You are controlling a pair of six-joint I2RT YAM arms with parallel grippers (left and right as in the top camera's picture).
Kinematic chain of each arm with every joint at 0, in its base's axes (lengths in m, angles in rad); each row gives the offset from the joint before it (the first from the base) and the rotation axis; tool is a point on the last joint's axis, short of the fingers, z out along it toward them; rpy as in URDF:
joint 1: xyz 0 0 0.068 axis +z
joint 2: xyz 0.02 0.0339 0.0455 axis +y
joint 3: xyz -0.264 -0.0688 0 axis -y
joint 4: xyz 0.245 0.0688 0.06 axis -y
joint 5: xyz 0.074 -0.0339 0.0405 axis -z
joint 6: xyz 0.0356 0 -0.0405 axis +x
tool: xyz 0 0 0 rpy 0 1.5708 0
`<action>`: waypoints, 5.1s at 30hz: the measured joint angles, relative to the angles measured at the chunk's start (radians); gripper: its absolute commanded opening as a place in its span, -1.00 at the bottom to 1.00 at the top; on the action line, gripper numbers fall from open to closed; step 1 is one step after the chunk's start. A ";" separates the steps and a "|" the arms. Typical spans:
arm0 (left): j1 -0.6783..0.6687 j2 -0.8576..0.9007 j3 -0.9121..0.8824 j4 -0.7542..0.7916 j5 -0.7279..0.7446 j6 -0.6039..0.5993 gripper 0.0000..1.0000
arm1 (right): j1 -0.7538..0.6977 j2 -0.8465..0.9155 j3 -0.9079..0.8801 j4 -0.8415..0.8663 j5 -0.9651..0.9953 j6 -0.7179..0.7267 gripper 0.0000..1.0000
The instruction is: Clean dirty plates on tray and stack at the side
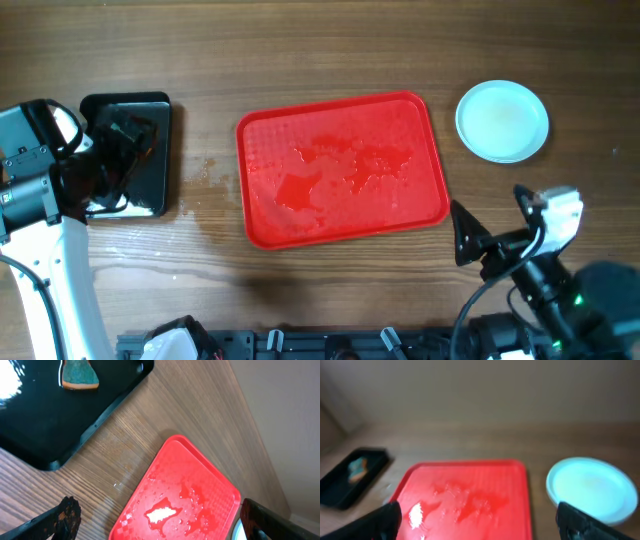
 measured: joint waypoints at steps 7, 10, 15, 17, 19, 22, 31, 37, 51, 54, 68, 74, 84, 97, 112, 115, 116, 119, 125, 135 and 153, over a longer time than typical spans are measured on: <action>0.000 0.000 0.000 0.001 0.000 0.000 1.00 | -0.083 -0.231 -0.319 0.232 -0.003 -0.004 1.00; 0.000 0.000 0.000 0.001 0.001 0.000 1.00 | -0.095 -0.269 -0.402 0.312 -0.016 -0.004 0.99; 0.000 0.000 0.000 0.000 0.000 0.000 1.00 | -0.097 -0.290 -0.525 0.461 -0.032 -0.004 0.99; 0.000 0.000 0.000 0.000 0.001 0.000 1.00 | -0.097 -0.294 -0.576 0.550 -0.037 -0.004 0.99; 0.000 0.000 0.000 0.000 0.001 0.000 1.00 | -0.097 -0.303 -0.624 0.634 -0.039 -0.004 0.99; 0.000 0.000 0.000 0.000 0.001 0.000 1.00 | -0.097 -0.308 -0.686 0.729 -0.039 -0.004 0.99; 0.000 0.000 0.000 0.000 0.001 0.000 1.00 | -0.097 -0.310 -0.787 0.801 -0.031 -0.005 0.99; 0.000 0.000 0.000 0.000 0.001 0.000 1.00 | -0.097 -0.311 -0.790 0.741 0.023 -0.008 1.00; 0.000 0.000 0.000 0.000 0.001 0.000 1.00 | -0.097 -0.312 -0.790 0.735 0.052 -0.105 1.00; 0.000 0.000 0.000 0.000 0.001 0.000 1.00 | -0.097 -0.312 -0.790 0.735 0.053 -0.106 1.00; 0.000 0.000 0.000 0.000 0.001 0.000 1.00 | -0.097 -0.312 -0.790 0.735 0.053 -0.106 1.00; 0.000 0.000 0.000 0.000 0.001 0.000 1.00 | -0.097 -0.312 -0.790 0.735 0.053 -0.106 1.00; -0.001 0.000 0.000 -0.036 -0.064 0.000 1.00 | -0.097 -0.312 -0.790 0.735 0.053 -0.106 0.99; -0.250 -0.341 -0.506 0.346 -0.137 0.114 1.00 | -0.097 -0.314 -0.790 0.735 0.053 -0.106 0.99; -0.262 -0.753 -0.999 0.630 -0.098 0.135 1.00 | -0.097 -0.314 -0.790 0.735 0.053 -0.106 0.99; -0.262 -0.858 -1.015 0.631 -0.065 0.135 1.00 | -0.097 -0.314 -0.790 0.735 0.053 -0.106 0.99; -0.262 -0.886 -1.016 0.631 -0.059 0.135 1.00 | -0.097 -0.314 -0.790 0.735 0.053 -0.106 0.99; -0.262 -1.003 -1.016 0.636 -0.043 0.135 1.00 | -0.097 -0.314 -0.790 0.735 0.053 -0.106 1.00; -0.262 -1.173 -1.032 0.673 -0.043 0.135 1.00 | -0.097 -0.314 -0.790 0.735 0.053 -0.106 1.00; -0.310 -1.206 -1.214 0.968 -0.078 0.135 1.00 | -0.097 -0.314 -0.790 0.735 0.053 -0.106 1.00; -0.367 -1.206 -1.235 0.966 -0.299 0.296 1.00 | -0.097 -0.314 -0.790 0.735 0.053 -0.106 0.99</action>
